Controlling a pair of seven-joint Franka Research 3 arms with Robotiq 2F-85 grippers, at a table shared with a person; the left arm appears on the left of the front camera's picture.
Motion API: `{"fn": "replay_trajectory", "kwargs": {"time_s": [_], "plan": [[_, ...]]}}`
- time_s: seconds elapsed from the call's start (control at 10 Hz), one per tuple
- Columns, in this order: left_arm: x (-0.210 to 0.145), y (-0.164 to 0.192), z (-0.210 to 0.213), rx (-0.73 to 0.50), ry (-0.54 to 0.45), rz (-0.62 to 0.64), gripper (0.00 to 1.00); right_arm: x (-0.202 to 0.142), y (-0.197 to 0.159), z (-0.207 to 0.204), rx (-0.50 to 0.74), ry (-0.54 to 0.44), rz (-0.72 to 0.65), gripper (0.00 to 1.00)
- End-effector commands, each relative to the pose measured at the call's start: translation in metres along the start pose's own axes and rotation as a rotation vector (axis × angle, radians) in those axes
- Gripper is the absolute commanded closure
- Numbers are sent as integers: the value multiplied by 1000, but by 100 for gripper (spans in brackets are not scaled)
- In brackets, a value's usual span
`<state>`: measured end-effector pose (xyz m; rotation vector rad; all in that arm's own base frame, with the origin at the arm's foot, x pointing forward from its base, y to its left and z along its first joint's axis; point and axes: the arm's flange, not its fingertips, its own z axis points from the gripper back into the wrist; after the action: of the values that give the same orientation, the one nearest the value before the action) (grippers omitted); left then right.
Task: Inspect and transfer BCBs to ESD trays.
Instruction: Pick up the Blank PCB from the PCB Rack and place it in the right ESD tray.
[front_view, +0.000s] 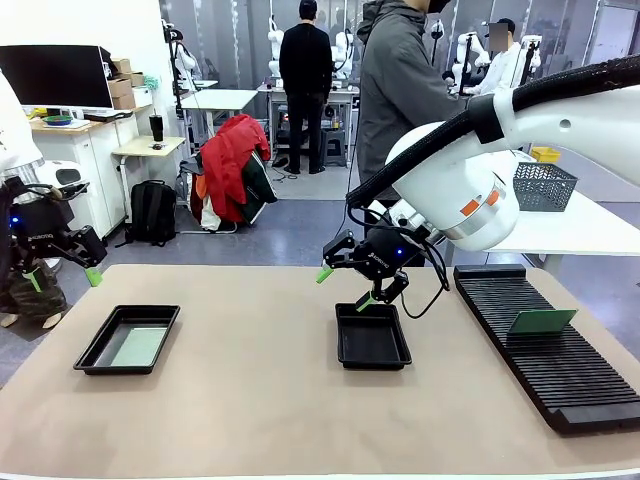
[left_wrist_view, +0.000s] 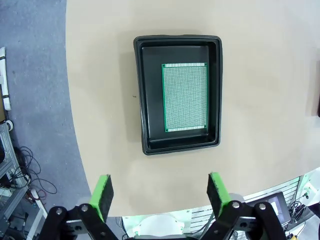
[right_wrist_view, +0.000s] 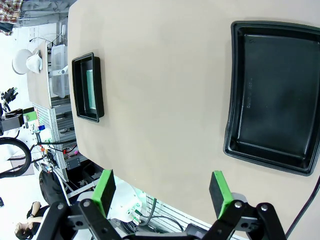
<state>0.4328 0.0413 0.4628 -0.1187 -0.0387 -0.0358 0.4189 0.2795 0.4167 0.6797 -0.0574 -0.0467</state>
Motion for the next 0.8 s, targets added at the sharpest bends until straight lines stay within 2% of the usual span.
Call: {"fn": "replay_trajectory", "kwargs": {"time_s": [0.0, 0.7], "plan": [[0, 0, -2, -1, -9, 2, 0, 2, 1, -1, -14, 0, -7, 0], [0, 0, -2, -1, -9, 2, 0, 2, 1, -1, -14, 0, -7, 0]]}}
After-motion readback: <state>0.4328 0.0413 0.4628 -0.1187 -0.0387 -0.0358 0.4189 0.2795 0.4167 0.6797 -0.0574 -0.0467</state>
